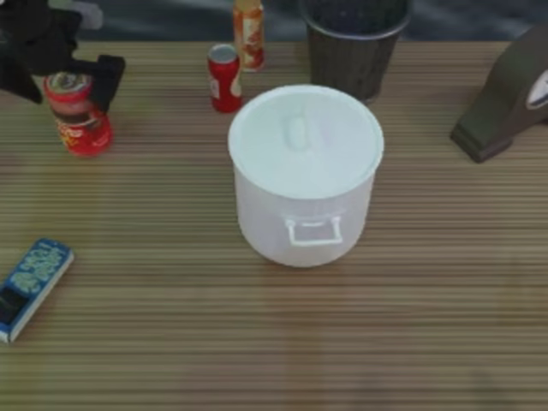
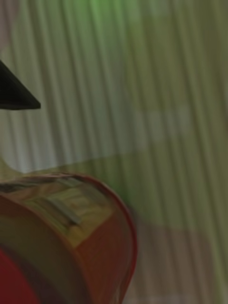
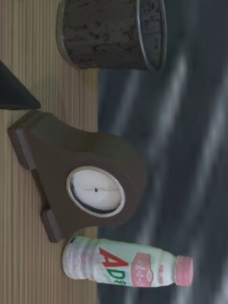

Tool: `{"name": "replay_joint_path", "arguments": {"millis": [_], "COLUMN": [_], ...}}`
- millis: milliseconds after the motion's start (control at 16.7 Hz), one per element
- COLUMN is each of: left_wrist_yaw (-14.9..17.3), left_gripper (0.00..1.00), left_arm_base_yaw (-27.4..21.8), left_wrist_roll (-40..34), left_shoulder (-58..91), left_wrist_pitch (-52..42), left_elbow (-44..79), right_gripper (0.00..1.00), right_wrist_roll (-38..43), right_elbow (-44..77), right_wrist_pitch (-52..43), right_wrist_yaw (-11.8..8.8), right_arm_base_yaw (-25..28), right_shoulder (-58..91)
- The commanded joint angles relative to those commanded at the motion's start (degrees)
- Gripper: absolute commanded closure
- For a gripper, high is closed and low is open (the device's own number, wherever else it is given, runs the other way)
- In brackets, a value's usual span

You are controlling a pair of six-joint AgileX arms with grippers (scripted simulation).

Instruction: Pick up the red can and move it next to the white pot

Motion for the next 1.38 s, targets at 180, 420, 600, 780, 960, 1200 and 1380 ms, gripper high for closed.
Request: {"name": "replay_joint_path", "arguments": {"millis": [180,420,600,780,960,1200,1380], "left_wrist_yaw": [0.0,0.0,0.0,0.0,0.0,0.0,0.0], "left_gripper": [0.0,0.15,0.38,0.6,0.83,1.0,1.0], "left_arm_base_yaw": [0.0,0.0,0.0,0.0,0.0,0.0,0.0], "left_wrist_roll": [0.0,0.0,0.0,0.0,0.0,0.0,0.0], "left_shoulder": [0.09,0.09,0.09,0.09,0.09,0.09,0.09], "left_wrist_pitch": [1.21,1.21,1.21,1.21,1.21,1.21,1.21], "left_elbow": [-1.13,-1.13,-1.13,-1.13,-1.13,-1.13,-1.13], "right_gripper": [0.0,0.0,0.0,0.0,0.0,0.0,0.0], "right_wrist_roll": [0.0,0.0,0.0,0.0,0.0,0.0,0.0], "right_elbow": [0.0,0.0,0.0,0.0,0.0,0.0,0.0], "right_wrist_pitch": [0.0,0.0,0.0,0.0,0.0,0.0,0.0], "right_wrist_yaw": [0.0,0.0,0.0,0.0,0.0,0.0,0.0], "right_arm_base_yaw": [0.0,0.0,0.0,0.0,0.0,0.0,0.0], "right_shoulder": [0.0,0.0,0.0,0.0,0.0,0.0,0.0]}}
